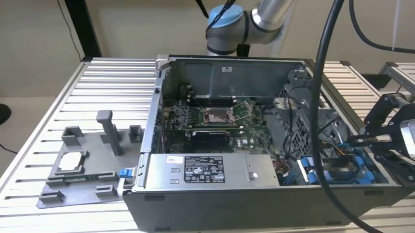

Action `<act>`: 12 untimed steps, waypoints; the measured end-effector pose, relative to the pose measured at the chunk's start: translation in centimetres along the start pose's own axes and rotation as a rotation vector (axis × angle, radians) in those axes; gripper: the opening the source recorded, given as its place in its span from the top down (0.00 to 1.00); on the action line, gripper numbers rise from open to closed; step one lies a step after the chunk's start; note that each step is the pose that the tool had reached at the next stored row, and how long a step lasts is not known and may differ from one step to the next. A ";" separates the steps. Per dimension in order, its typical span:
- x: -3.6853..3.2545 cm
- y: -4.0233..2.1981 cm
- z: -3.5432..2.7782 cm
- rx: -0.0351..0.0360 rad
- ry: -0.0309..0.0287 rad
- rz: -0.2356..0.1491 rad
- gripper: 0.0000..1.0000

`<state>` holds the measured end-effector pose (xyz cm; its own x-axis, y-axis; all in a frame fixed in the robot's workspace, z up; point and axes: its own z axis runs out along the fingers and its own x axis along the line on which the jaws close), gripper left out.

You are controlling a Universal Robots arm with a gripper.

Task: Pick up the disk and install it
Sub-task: 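Insert the second disk wire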

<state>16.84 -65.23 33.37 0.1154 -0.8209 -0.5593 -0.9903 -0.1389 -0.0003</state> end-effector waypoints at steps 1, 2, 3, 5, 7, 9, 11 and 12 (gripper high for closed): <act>-0.03 0.19 0.01 -0.0002 0.0001 0.000 1.00; -0.05 0.40 0.02 -0.0001 0.0001 0.000 1.00; -0.08 0.67 0.04 -0.0002 0.0002 0.000 1.00; -0.16 1.33 0.10 -0.0002 0.0006 0.000 1.00; -0.24 2.02 0.15 -0.0003 0.0012 0.000 1.00; -0.32 2.70 0.21 0.0000 0.0012 0.001 1.00; -0.44 3.35 0.25 0.0008 0.0013 0.001 1.00; -0.49 3.64 0.27 0.0013 0.0014 0.001 1.00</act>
<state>13.16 -65.19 33.42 0.1141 -0.8219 -0.5581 -0.9906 -0.1371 -0.0006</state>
